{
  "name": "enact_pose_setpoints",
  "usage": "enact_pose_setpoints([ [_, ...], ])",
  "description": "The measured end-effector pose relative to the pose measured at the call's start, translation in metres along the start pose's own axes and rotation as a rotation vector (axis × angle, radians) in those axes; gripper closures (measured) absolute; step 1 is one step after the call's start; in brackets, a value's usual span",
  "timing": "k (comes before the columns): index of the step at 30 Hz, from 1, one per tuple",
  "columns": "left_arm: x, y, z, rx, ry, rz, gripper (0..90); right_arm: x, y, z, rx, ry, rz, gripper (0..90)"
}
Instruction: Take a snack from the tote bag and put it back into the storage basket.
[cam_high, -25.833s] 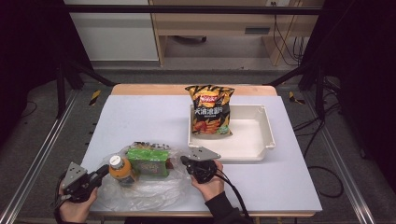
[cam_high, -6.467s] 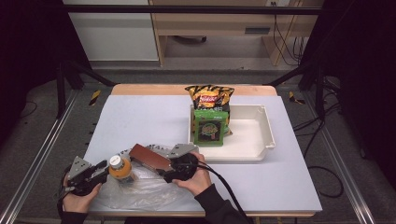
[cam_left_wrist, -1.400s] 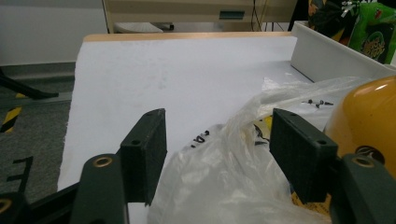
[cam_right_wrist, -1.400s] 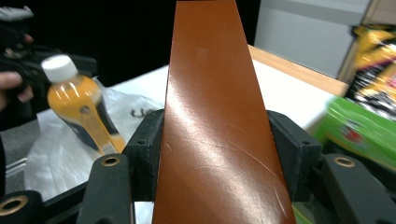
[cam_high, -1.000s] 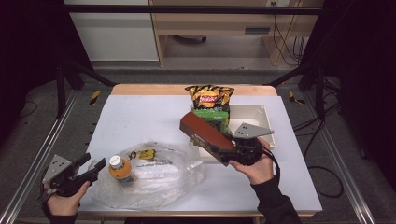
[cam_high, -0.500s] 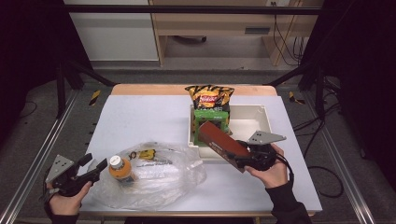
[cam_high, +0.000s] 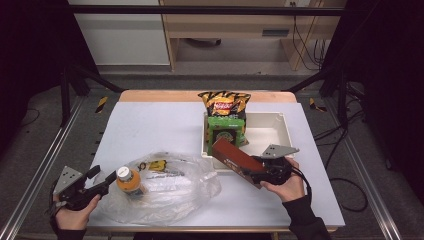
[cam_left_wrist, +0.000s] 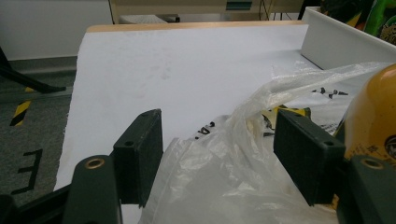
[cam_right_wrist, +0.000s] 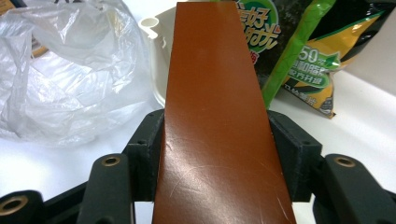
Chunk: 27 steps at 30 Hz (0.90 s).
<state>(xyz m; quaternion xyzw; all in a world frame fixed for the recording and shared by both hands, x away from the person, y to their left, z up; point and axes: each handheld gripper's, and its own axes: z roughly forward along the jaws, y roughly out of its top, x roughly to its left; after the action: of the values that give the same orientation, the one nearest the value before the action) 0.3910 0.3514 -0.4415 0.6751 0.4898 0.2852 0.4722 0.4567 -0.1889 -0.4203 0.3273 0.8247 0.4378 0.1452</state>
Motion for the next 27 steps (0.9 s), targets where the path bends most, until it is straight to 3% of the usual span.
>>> enact_pose_setpoints([
  [7, -0.002, -0.002, 0.003, 0.011, -0.005, 0.004, 32.5, 0.002, 0.0, 0.011, 0.042, 0.027, -0.02, 43.4],
  [17, -0.003, -0.003, 0.005, 0.02, -0.006, 0.008, 32.5, -0.006, 0.002, 0.023, 0.06, 0.041, 0.008, 42.3],
  [27, -0.003, -0.005, 0.006, 0.026, -0.007, 0.007, 32.5, -0.011, 0.002, 0.024, 0.046, -0.008, 0.036, 36.2],
])
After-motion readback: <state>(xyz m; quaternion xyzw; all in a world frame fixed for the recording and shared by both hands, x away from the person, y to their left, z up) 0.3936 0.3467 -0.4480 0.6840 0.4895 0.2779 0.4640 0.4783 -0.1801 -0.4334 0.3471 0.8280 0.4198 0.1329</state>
